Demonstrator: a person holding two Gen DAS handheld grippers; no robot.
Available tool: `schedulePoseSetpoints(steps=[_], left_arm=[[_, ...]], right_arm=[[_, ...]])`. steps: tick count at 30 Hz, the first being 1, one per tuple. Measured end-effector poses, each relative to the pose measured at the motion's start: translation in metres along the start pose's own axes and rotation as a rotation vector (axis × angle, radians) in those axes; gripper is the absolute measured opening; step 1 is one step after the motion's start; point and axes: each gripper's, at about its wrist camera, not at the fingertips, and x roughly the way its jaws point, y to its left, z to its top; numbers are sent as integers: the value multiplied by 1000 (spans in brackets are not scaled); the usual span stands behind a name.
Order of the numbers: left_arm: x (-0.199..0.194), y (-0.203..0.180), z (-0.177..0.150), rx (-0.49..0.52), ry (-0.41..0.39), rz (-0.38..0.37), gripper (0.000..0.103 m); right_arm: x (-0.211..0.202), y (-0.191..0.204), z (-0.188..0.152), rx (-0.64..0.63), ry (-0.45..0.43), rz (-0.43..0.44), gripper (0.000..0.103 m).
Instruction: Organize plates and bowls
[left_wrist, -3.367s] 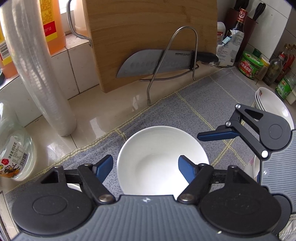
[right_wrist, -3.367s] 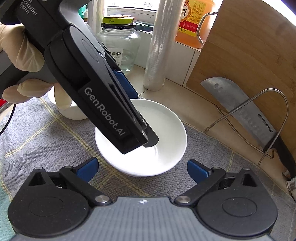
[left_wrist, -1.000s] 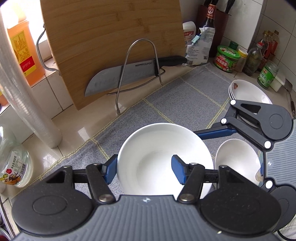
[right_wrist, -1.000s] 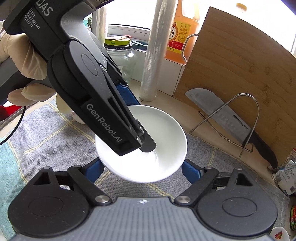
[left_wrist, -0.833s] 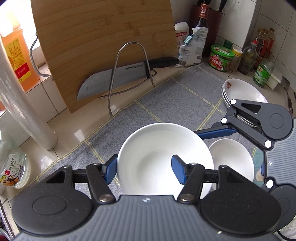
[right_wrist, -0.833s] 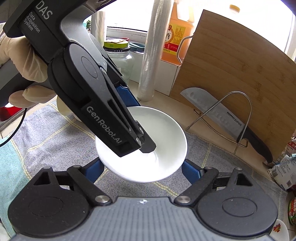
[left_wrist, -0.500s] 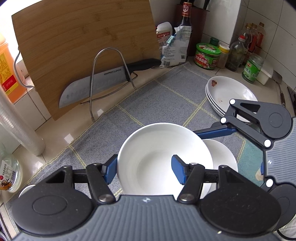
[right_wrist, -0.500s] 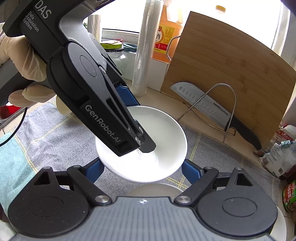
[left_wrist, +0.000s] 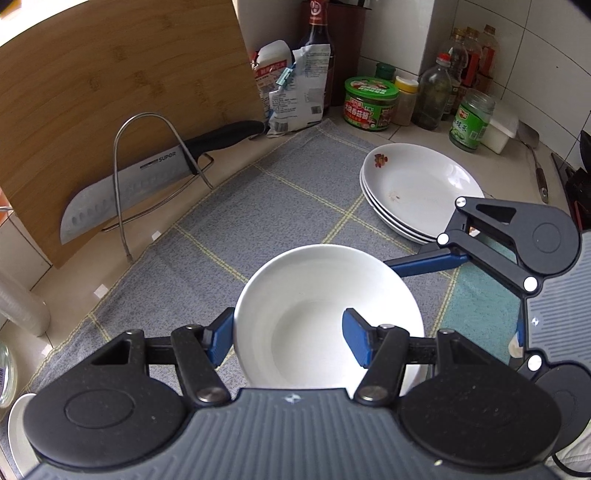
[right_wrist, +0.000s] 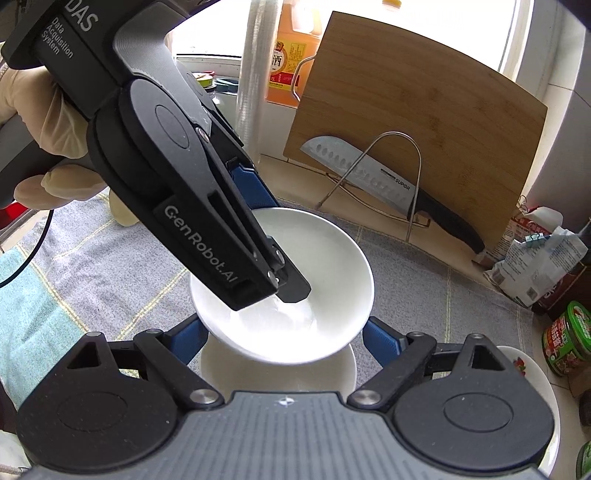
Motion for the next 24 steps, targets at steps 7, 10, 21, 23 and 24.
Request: schedulePoseSetpoints(steps=[7,10,21,23,24], left_arm=[[6,-10,0,6,11,-15,61],[8,-12,-2,2,21,-23,61],[17,-19,-9,0,46,-36,61],[19,-20,-10,2,48,-38,61],[20,-20,-11,1,48,-39,61]], right_arm=[[-5,-3,-8,15,15,-6,93],[-6,-4,-11,15,23,0,93],[-2,-5,-23,46,60,32,93],[-1,-6,-24,51,64,37,93],[-1,-6,-25,52,66,37,93]])
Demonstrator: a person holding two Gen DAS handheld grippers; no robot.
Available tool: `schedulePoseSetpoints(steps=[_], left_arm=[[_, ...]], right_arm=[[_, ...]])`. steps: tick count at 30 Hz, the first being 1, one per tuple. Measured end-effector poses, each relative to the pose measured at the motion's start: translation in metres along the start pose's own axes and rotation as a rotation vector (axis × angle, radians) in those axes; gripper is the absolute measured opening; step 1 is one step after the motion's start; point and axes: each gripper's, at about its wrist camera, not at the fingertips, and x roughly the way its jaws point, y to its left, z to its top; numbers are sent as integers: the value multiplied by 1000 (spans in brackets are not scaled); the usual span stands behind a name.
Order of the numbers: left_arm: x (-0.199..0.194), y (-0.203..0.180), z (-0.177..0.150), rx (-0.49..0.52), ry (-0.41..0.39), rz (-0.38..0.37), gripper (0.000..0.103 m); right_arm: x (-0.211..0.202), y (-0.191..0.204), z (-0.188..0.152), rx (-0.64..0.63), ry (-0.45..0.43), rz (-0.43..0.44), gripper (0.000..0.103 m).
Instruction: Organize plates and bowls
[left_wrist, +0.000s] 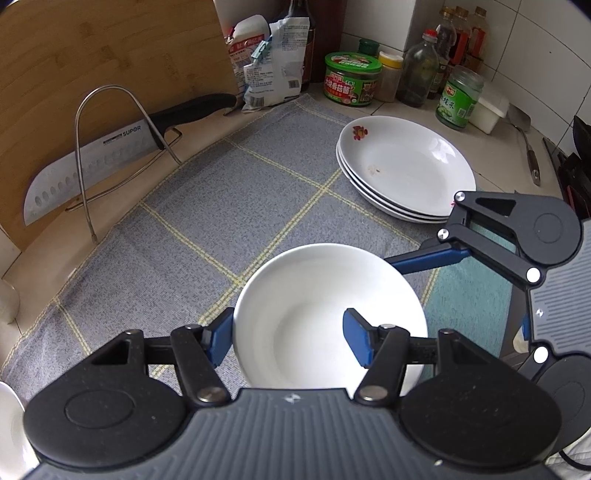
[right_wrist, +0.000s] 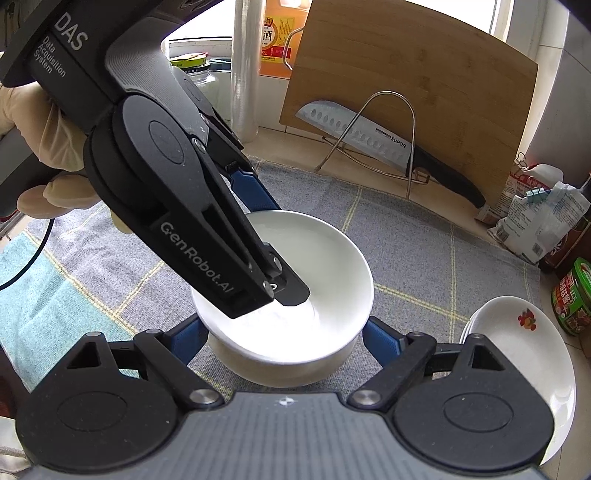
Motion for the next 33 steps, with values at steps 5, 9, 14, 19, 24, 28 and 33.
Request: schedulePoseSetpoints(steps=[5,9,14,19,24,28,33], left_arm=[[2,1,0,0,0,-7,61],[4,0,-1,7,3,-9,61],[7,1,-3,5,11,-9,61],[8,2,-2,1,9,-10,61],[8,2,-2,-5,6,-12,61],[8,3,-4,-22,-9,-29,72],[-3,6,-10,-48,-67,2,82]], right_arm=[[3,1,-2,2,9,-7,93],[4,0,-3,6,15,-3,93],[4,0,-3,8,17,2,93],[4,0,-2,2,16,-2,93],[4,0,-2,-2,15,-4,93],[5,-2,-2,2,15,3,94],[-3,0,-1,-5,-25,10,103]])
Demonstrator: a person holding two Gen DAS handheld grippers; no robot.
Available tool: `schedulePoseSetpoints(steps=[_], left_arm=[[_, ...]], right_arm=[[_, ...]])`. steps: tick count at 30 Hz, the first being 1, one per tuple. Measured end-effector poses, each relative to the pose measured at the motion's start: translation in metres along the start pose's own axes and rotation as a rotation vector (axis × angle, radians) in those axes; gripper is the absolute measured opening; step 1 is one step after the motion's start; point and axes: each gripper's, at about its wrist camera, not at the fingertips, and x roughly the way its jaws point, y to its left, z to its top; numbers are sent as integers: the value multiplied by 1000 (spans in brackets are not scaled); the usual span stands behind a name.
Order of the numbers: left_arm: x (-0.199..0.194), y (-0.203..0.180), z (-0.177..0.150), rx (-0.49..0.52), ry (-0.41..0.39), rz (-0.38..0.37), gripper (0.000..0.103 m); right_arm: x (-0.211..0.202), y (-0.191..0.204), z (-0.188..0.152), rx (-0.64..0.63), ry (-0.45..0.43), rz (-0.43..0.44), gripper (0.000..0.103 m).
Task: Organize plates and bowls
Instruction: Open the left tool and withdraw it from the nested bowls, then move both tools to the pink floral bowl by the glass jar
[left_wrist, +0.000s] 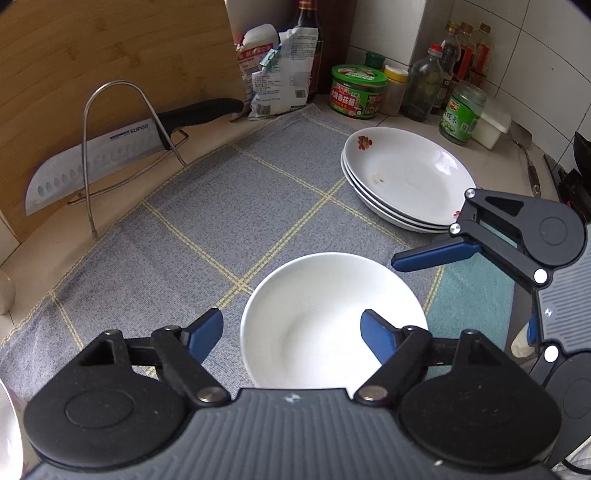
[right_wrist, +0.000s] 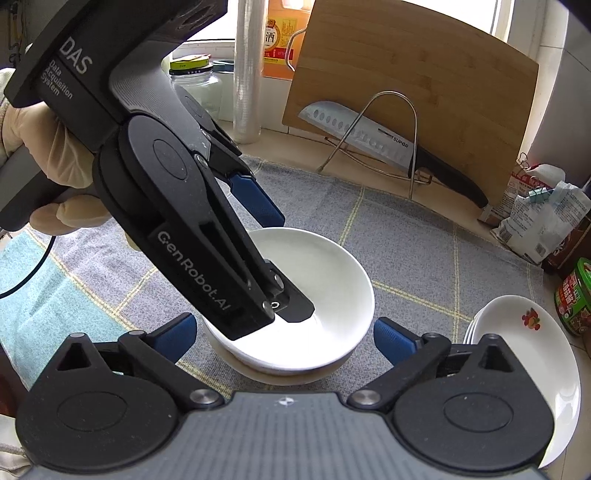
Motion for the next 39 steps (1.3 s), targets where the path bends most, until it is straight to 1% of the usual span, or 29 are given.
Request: schedulePoseSetpoints(steps=[2,4,8,13,17,21,23,26,28,31,34,39], left_arm=[[-8,3,-3,-20,-32,21,83],[-16,6,-7,-40,-68,48,86],[-33,8,-19,-86,-142,141,91],[-56,6,-42,-180,-230,258,95],[-66,4,-61,-284,-249,379,96],[-70,6,-81,-421,-230,488,97],[-74,7,-92,-486,-220,534,97],[-78,9,-110,-546,-204,587,97],[-81,14,-120,-552,-201,609,97],[-83,30,-134,-547,-195,644,98],[-85,51,-143,-531,-207,626,98],[-88,87,-157,-461,-223,622,98]], right_arm=[[-2,-1,0,6,-7,-4,103],[-5,-3,0,22,-11,0,103],[-11,-5,0,29,-25,-7,103],[-18,-7,0,15,-47,-1,103],[-17,-14,4,-25,-66,27,103],[-10,-21,11,-79,-75,85,103],[-5,-23,16,-102,-73,123,103],[2,-19,24,-134,-68,170,103],[6,-12,30,-148,-60,176,103],[9,2,39,-160,-60,159,103],[14,15,49,-149,-53,119,103],[21,44,65,-113,-27,67,103]])
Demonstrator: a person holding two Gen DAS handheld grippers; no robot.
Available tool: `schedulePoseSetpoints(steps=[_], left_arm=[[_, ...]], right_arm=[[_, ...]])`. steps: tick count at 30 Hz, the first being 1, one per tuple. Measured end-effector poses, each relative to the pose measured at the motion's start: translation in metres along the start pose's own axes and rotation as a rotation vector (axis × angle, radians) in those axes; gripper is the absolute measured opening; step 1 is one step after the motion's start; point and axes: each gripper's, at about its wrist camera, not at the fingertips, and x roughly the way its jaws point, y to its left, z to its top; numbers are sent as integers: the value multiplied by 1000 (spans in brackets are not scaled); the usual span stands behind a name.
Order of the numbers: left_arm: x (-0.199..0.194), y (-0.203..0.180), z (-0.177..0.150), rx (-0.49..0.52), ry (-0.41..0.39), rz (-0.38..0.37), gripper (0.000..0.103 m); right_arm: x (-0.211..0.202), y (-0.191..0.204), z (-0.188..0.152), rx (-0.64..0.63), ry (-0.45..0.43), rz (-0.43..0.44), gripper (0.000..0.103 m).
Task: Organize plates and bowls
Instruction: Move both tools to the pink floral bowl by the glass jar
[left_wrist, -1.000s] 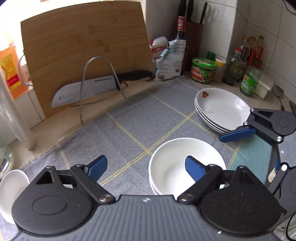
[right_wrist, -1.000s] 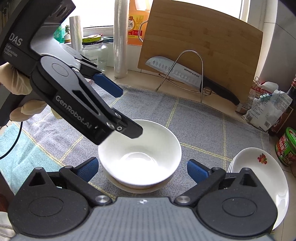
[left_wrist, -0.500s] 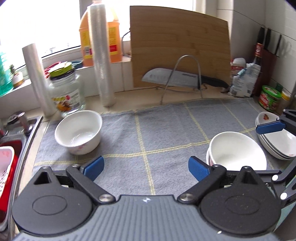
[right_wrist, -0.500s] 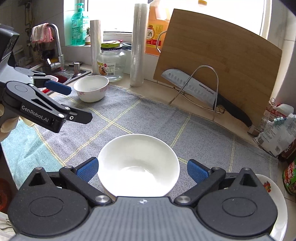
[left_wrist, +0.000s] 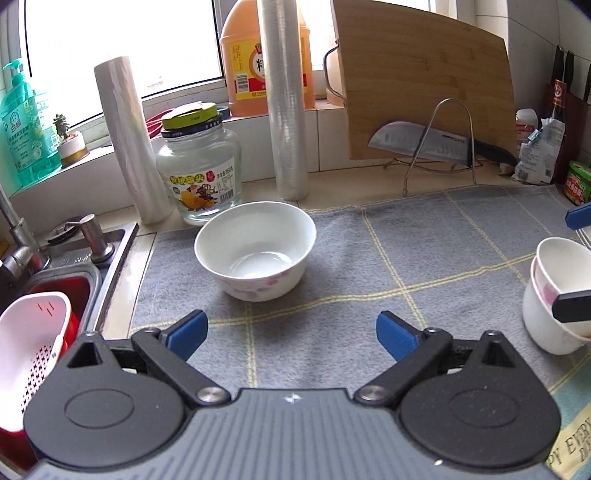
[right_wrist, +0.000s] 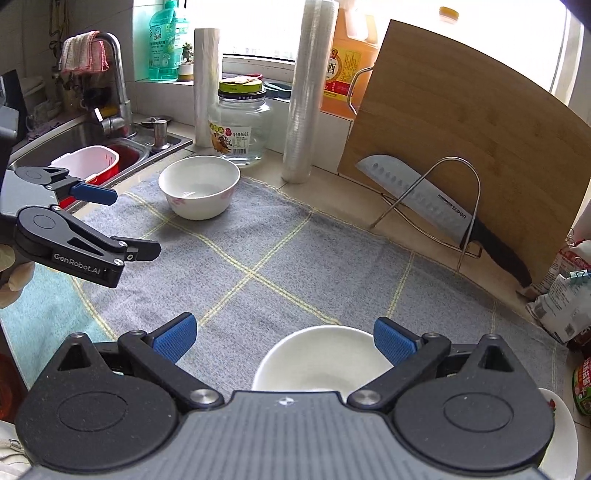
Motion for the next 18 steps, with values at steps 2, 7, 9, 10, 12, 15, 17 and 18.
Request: schedulePoseSetpoints(steps=[2,7,9,10,12,15,17,18], left_arm=[[10,13,2,5,-4,-20,98],[34,34,6,8,-7,-63,98],[44,36,5,17,-5,-77,98],[47,37,5,23,-6,-80,98],[53,37,4,40,-7,-86,98],[59,39,5,68,-23,-80,98],[61,41,6,78,-31,-79,98],[63,43,7,77,-32,-83,97]], right_arm=[[7,13,8,8,16,-25,103],[23,35,28,32,45,-32,103],[30,38,36,31,54,-32,103],[34,40,40,30,59,-30,103],[43,41,48,32,67,-23,103],[56,42,62,29,70,-9,103],[66,42,73,22,70,5,103],[70,43,77,18,70,11,103]])
